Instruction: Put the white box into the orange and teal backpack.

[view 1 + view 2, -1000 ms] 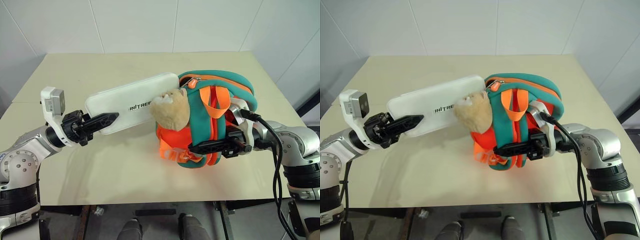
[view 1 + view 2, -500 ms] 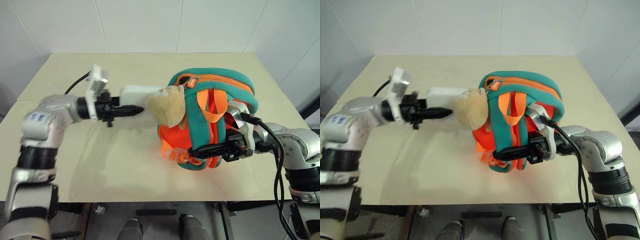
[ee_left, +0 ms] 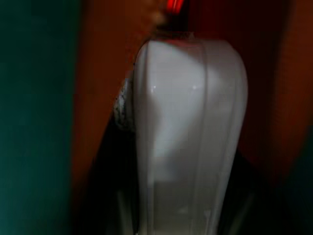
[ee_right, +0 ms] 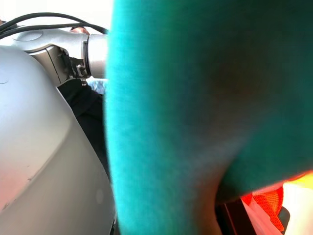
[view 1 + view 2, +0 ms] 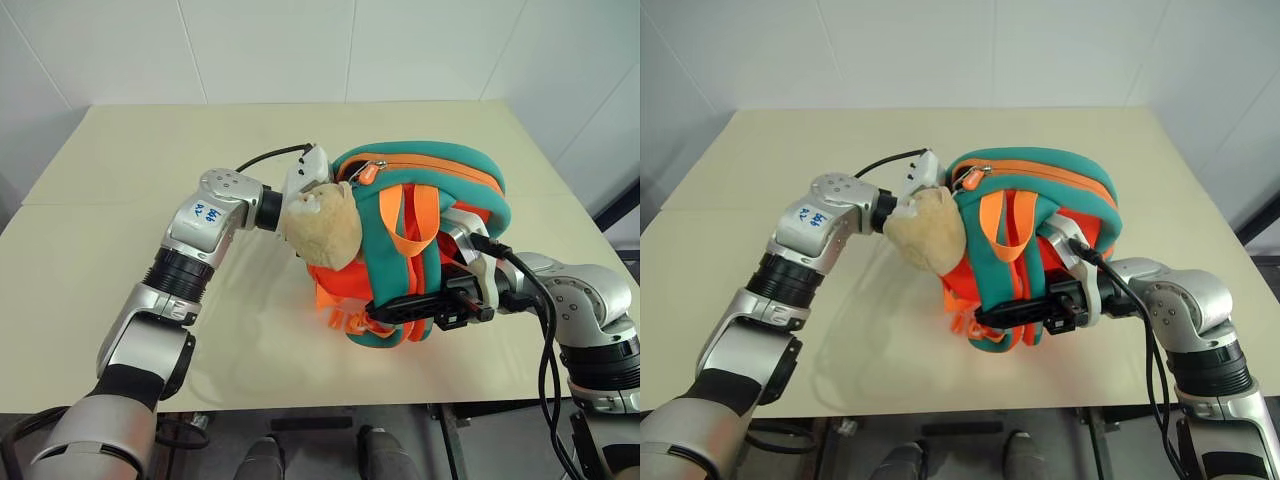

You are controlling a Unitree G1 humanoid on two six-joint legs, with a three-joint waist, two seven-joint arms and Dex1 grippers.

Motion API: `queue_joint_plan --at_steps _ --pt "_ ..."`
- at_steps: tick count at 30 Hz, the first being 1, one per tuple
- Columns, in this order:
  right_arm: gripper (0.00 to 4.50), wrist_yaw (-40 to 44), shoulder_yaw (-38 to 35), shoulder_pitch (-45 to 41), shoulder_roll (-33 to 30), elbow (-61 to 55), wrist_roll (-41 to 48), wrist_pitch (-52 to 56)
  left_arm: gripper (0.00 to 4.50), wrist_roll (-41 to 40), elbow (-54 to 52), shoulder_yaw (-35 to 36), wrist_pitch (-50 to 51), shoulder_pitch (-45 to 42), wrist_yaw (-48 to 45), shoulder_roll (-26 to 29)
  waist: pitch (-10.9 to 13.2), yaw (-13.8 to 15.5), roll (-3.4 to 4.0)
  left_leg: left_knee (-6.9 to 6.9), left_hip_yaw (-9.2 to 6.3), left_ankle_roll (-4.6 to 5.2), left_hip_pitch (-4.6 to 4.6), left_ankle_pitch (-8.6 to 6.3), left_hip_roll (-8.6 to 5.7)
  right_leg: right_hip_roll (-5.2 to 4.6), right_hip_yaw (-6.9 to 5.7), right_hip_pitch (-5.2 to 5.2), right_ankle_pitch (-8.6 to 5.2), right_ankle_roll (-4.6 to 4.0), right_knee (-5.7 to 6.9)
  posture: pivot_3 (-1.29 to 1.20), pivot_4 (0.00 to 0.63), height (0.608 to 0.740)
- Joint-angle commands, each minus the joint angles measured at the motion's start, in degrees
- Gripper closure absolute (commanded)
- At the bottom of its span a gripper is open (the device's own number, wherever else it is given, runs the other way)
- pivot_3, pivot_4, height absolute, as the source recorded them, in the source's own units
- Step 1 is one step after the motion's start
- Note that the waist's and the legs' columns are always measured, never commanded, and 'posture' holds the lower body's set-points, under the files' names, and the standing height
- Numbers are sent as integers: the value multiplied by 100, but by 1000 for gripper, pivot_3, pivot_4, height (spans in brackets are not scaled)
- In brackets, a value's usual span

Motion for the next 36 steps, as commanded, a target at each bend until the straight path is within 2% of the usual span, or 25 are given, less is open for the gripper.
queue_joint_plan --at_steps 1,7,11,21,27,31,36 --pt "4497 -85 -150 27 22 -227 187 -21 2818 -169 40 395 91 15 168 -90 0 2 0 1 -2 1 0 0 0 1 0 0 0 0 2 0 150 740" --pt "4500 -124 -119 67 0 -196 159 -83 1095 -201 -370 790 77 244 177 197 0 -29 0 3 -3 -1 6 2 1 2 0 -2 0 -1 18 0 150 740" --pt "4500 -142 -57 23 41 -122 90 -143 33 -236 -903 1092 -88 429 130 630 0 -36 0 6 -4 -2 5 4 1 1 0 -3 0 -1 22 0 150 740" --pt "4500 -76 118 -71 102 110 -124 -346 33 -1291 -2447 2074 630 1281 -322 1863 0 -20 1 7 -7 -3 7 5 1 1 1 -3 -2 -5 45 0 150 740" --pt "4500 -12 237 -99 137 210 -248 -449 33 -1957 -3276 2484 1106 1878 -302 2265 0 -25 1 8 -9 -2 11 7 1 2 1 -3 -4 -9 45 0 150 740" --pt "4500 30 271 -138 159 260 -299 -469 33 -2232 -3474 2608 1208 2004 -84 2238 1 -21 0 9 -9 -2 16 11 1 3 1 -3 -5 -11 55 0 150 740" --pt "4500 50 298 -185 224 297 -357 -475 33 -2094 -3507 2280 967 1976 240 1877 1 -19 0 9 -10 -1 22 15 1 3 1 1 -4 -13 59 0 150 740"
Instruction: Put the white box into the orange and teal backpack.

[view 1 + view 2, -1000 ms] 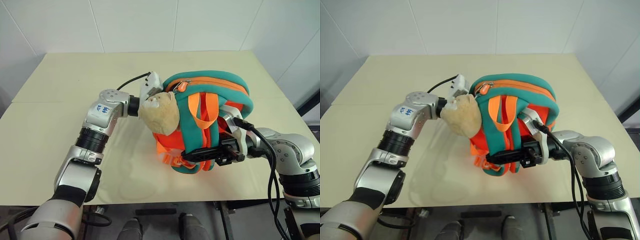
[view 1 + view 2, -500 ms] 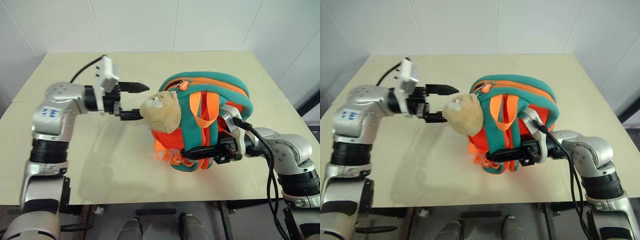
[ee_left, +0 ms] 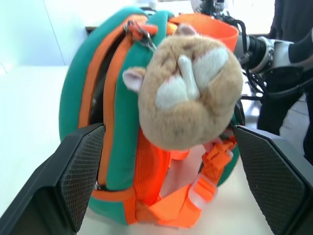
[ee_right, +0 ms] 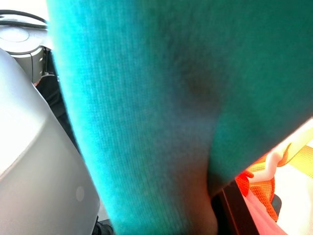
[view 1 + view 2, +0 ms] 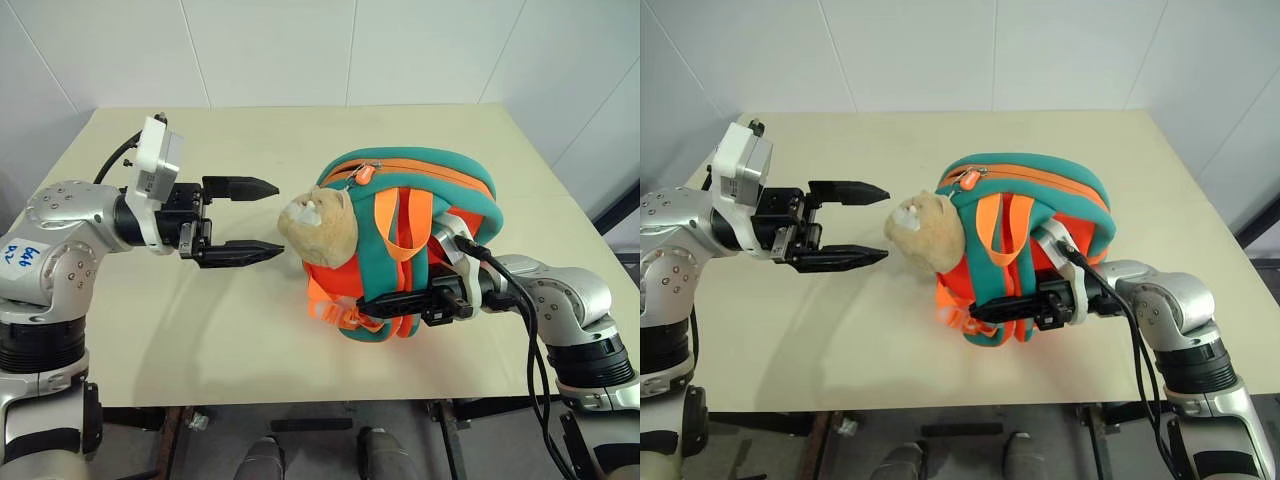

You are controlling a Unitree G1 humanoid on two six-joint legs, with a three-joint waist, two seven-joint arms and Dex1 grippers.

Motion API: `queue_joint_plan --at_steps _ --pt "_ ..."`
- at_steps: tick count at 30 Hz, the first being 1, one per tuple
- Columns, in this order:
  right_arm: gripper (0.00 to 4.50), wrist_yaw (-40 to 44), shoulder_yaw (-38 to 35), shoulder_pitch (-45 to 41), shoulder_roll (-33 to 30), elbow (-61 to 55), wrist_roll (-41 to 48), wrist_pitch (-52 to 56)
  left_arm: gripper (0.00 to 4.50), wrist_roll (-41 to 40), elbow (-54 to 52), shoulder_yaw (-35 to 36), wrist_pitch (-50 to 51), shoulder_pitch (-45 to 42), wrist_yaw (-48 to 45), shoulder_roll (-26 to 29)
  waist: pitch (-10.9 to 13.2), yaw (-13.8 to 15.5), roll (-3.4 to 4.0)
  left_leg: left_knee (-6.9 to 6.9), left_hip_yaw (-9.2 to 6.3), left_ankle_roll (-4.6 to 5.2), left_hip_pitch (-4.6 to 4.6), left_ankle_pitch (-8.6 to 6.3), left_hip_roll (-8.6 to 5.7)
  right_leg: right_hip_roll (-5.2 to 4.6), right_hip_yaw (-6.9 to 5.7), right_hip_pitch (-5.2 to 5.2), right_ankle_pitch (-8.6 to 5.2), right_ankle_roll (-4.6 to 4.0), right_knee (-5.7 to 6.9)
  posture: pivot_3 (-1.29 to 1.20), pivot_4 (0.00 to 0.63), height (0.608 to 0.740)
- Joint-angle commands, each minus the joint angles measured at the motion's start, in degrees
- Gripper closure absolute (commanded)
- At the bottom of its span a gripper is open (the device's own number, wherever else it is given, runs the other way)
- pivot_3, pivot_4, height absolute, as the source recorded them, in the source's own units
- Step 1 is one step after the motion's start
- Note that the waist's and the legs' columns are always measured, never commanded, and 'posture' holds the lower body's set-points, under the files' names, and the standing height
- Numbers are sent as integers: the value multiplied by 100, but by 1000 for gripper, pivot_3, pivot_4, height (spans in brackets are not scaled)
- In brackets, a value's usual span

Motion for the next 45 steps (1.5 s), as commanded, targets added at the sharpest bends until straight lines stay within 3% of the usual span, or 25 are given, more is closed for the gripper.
queue_joint_plan --at_steps 1,7,16,21,26,30,37,42,45 --pt "4500 98 31 -81 73 -100 34 -72 33 38 -158 -198 -236 -68 216 -230 0 -2 0 0 -1 0 0 0 0 1 0 0 0 0 1 0 150 740" --pt "4500 38 -35 -18 66 -185 64 -37 33 -8 -117 -426 -319 -146 305 -550 0 -10 0 0 0 -1 0 0 0 1 0 -1 0 0 0 0 150 740" --pt "4500 -135 -131 81 92 -275 112 -39 2517 82 285 -277 -499 -415 224 -386 0 -8 0 3 -1 -1 0 1 -1 1 0 0 0 0 2 0 150 740" --pt "4500 -191 -167 133 81 -319 138 -35 3710 228 792 -327 -326 -631 -247 435 0 -26 0 2 0 0 0 1 0 1 0 -2 -1 -2 6 0 150 740" --pt "4500 -319 -245 255 85 -428 188 -32 3710 909 1940 -467 -932 -695 -525 1071 0 -22 0 1 0 0 4 0 0 2 0 -2 -2 -4 9 0 150 740" --pt "4500 -464 -290 364 136 -535 237 -40 3710 1813 3224 -982 -2145 -414 -375 617 -1 5 2 0 2 0 22 0 0 1 0 15 -3 -5 7 0 150 740" --pt "4500 -999 -552 662 319 -836 509 31 3710 2610 5104 -1423 -3534 -156 193 -825 -2 7 -4 -1 0 1 34 1 -1 0 0 28 -3 -6 12 0 150 740" --pt "4500 -1221 -582 847 355 -970 571 15 3710 2873 5588 -1474 -4113 -55 368 -1200 -4 14 -5 -1 4 2 48 1 0 -1 1 32 -3 -6 17 0 150 740" --pt "4500 -1455 -562 953 441 -983 310 -258 3710 2761 5308 -1428 -4052 127 274 -1249 -6 12 -7 -1 4 2 61 1 -1 -2 1 48 0 -9 17 0 150 740"
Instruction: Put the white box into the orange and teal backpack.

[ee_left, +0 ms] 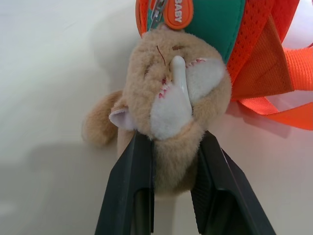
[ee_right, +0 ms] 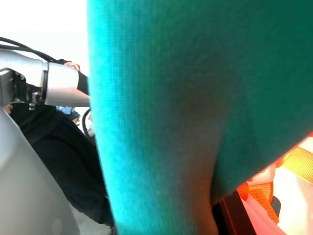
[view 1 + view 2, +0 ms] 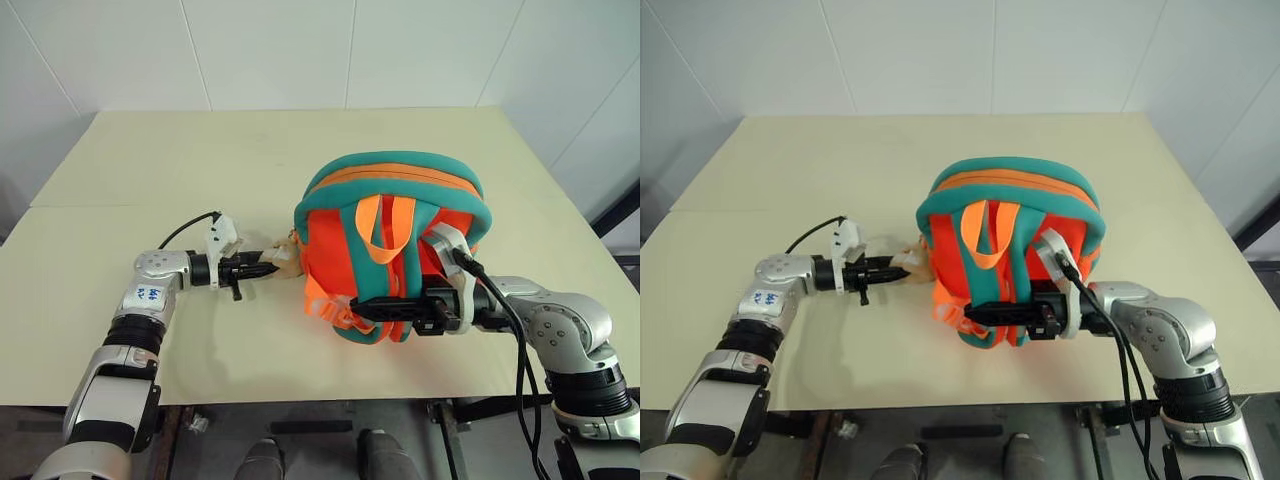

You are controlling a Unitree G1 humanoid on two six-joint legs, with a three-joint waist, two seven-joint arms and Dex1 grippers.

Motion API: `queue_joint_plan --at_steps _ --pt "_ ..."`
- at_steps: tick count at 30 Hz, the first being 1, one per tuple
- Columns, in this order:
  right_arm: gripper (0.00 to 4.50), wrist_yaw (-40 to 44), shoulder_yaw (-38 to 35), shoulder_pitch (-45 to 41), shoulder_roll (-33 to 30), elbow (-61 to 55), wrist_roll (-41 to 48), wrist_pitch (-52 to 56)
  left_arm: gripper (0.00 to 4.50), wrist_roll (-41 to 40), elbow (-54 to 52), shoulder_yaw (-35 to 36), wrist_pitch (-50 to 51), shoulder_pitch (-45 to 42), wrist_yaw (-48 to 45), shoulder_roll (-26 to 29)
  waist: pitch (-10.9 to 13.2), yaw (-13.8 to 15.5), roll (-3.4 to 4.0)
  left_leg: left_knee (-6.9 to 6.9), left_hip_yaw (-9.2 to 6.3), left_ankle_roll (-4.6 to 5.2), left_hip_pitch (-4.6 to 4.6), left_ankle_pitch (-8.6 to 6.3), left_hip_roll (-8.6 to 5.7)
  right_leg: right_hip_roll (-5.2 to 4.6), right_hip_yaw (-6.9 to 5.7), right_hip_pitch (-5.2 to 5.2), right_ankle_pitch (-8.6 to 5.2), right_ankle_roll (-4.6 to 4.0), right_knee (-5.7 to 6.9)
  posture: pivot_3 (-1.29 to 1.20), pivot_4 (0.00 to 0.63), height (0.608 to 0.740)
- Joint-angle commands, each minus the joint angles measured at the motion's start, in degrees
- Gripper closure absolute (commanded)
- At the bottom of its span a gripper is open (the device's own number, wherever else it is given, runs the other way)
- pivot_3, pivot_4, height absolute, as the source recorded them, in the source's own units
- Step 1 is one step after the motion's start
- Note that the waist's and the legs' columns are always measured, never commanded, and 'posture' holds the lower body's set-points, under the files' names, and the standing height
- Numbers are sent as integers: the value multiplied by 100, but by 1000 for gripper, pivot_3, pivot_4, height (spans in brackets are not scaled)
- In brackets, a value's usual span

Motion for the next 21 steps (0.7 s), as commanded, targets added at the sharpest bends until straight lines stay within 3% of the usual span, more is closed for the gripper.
queue_joint_plan --at_steps 1,3,9,14,17,21 --pt "4500 -259 -88 115 103 -181 -179 -329 3710 84 -233 32 346 345 68 -5 -1 -6 -1 0 1 0 3 0 0 -1 1 3 1 -1 0 0 150 740" --pt "4500 -287 -104 164 130 -205 -371 -624 3451 -62 -694 205 876 454 293 56 -1 -5 -1 0 0 2 5 2 0 0 1 4 2 -2 2 0 150 740" --pt "2494 -245 -322 284 -85 -457 -540 -1088 1670 -535 -2730 739 1438 1377 454 413 0 -22 -1 -11 0 2 2 3 1 0 4 -8 2 -3 10 0 150 740" --pt "833 -165 -688 404 -663 -134 -878 -1395 160 -713 -3934 1124 1725 2255 668 663 0 19 0 -13 0 1 -5 1 0 -2 4 -9 1 -4 -5 0 150 740" --pt "24 217 -843 609 -1028 91 -1052 -1656 0 -734 -4194 1243 1756 2509 746 727 0 36 0 -13 1 1 -4 1 0 -1 4 -3 1 -5 -16 0 150 740" --pt "24 698 -1137 863 -1491 393 -994 -1649 0 -754 -4476 1424 1736 2712 931 710 0 40 0 -13 4 1 -5 1 0 -1 3 -3 0 -6 -23 0 150 740"
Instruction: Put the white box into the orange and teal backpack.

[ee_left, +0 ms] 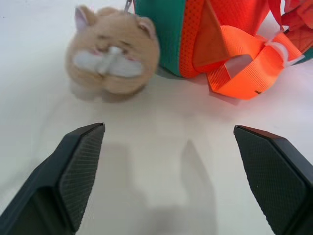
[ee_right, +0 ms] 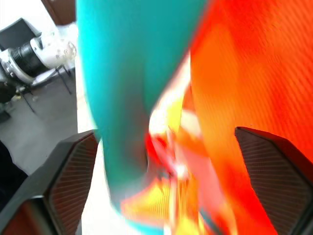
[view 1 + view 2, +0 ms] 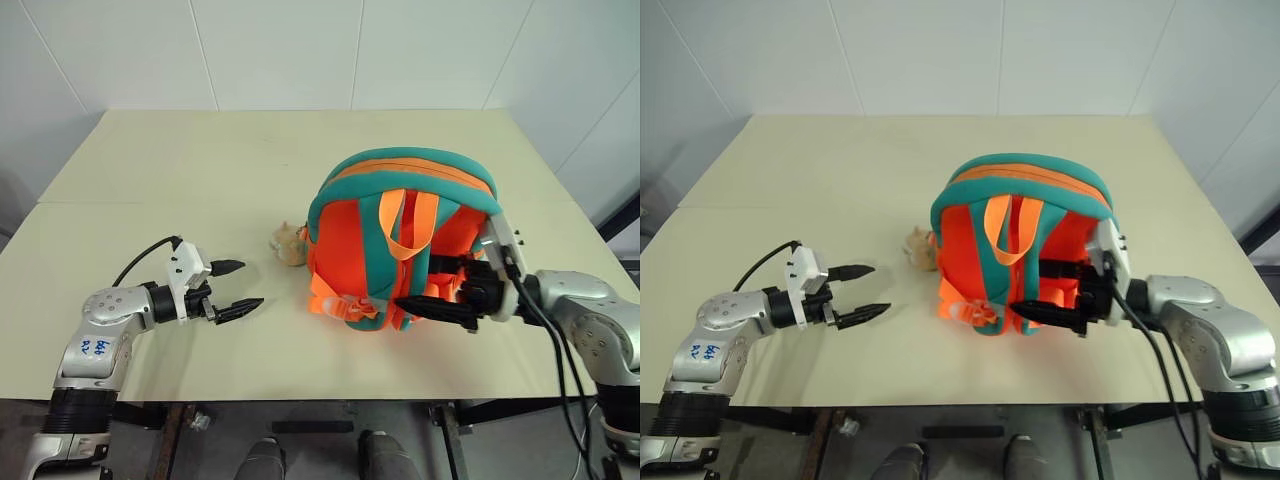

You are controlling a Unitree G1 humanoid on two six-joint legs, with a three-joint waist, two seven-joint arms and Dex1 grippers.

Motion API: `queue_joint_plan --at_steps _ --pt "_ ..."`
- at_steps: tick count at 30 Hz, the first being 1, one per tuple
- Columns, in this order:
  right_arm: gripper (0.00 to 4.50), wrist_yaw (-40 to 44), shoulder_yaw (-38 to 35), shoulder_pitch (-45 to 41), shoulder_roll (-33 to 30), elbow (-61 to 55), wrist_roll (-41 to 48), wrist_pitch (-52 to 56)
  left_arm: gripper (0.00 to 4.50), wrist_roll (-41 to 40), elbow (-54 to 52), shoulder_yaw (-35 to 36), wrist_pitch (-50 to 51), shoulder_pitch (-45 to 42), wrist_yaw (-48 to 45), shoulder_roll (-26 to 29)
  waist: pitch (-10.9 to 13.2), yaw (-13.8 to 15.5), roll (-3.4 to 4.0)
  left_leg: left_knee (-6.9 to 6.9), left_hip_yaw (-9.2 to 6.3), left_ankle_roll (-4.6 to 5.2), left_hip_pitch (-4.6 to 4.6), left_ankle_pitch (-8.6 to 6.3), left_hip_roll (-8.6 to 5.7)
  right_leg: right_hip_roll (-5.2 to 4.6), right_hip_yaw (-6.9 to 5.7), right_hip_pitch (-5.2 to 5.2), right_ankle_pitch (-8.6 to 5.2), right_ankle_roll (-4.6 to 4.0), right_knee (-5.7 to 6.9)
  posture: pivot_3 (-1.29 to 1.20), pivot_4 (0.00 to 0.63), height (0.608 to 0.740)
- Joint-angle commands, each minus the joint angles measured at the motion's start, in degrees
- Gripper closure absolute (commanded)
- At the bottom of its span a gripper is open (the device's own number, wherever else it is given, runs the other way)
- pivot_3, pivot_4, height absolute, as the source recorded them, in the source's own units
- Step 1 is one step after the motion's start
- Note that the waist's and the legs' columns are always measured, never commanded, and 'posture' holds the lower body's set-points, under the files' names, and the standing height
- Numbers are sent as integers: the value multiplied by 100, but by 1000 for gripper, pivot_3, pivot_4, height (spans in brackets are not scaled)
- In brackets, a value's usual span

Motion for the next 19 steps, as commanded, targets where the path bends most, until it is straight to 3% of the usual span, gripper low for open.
queue_joint_plan --at_steps 1,7,19 --pt "24 363 -355 152 -426 164 -61 -159 0 -218 -477 300 1 185 125 85 0 -6 0 0 1 0 0 0 0 0 0 0 0 0 -1 0 150 740" --pt "24 420 -459 276 -764 913 -835 -1022 0 -396 -899 409 211 518 251 94 0 -47 0 -2 7 1 3 -2 2 0 2 0 -1 -1 -5 0 150 740" --pt "24 156 -762 767 -540 1481 -1332 -1937 0 -276 -92 16 -178 -430 -111 117 1 -43 1 -1 7 1 0 2 2 1 2 5 2 -3 -16 0 150 740"
